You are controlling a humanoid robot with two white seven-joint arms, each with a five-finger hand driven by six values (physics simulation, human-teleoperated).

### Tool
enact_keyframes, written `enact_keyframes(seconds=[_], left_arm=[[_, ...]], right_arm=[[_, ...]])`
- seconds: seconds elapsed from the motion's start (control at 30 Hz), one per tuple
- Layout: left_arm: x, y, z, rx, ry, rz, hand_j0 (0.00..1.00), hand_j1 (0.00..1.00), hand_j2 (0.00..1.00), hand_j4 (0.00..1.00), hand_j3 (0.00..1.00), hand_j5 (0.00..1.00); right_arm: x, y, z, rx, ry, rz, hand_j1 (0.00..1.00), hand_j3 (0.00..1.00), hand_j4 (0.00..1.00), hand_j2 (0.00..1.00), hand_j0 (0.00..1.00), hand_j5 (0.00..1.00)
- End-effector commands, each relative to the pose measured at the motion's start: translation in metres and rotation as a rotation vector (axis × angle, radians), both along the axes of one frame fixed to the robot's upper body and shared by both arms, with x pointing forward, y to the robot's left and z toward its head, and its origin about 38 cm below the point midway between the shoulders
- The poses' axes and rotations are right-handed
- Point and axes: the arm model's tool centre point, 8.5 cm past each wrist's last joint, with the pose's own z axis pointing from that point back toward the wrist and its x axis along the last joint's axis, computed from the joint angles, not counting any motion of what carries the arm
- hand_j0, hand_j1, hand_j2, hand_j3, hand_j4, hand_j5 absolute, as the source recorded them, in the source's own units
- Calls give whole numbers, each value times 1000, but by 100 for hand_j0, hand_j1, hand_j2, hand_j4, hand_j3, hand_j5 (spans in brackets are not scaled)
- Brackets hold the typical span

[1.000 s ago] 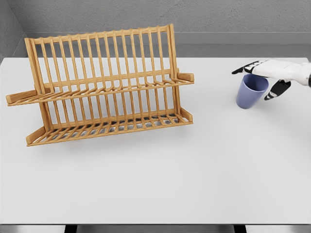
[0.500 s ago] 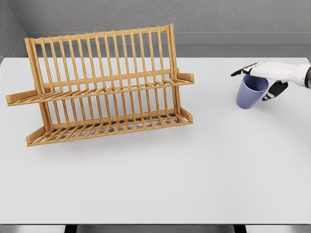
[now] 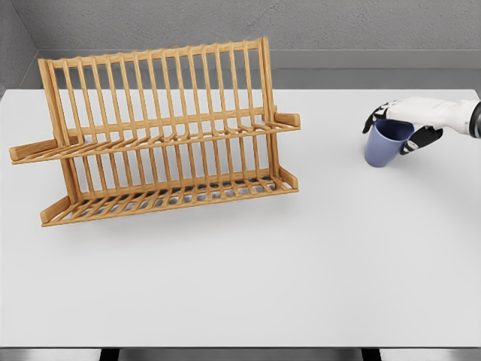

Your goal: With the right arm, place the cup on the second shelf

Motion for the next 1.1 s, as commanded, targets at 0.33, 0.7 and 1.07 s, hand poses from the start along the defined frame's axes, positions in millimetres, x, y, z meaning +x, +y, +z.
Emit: enact_keyframes(seconds=[0.33, 0.7, 1.07], left_arm=[[0, 0, 0, 0, 0, 0, 100, 100, 100, 100, 100, 100], [0, 0, 0, 0, 0, 0, 100, 100, 100, 100, 100, 100], [0, 0, 0, 0, 0, 0, 100, 100, 100, 100, 100, 100]], right_arm=[[4, 2, 23, 10, -46, 11, 64, 64, 64, 64, 64, 64], [9, 12, 50, 12, -104, 39, 64, 64, 64, 64, 64, 64], [6, 31, 68, 12, -151, 103, 60, 60, 60, 60, 60, 60]])
